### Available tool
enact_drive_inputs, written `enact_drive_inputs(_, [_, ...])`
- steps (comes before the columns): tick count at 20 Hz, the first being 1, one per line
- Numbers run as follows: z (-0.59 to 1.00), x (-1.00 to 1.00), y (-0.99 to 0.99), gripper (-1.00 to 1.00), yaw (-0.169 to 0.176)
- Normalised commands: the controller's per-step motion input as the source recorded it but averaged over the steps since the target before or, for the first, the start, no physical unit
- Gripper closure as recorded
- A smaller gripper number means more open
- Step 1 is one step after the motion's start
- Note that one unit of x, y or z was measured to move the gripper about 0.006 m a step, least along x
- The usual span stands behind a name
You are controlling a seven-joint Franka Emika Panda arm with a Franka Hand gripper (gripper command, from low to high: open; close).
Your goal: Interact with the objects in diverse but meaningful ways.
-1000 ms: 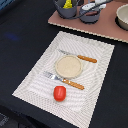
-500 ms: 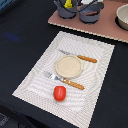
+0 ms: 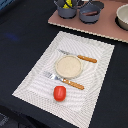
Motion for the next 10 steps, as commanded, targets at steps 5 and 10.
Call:
enact_drive_inputs(5, [-0.18,0.06,0.24,1.0,0.0])
enact_drive_inputs(10, [-0.22,0.06,0.13,1.0,0.0])
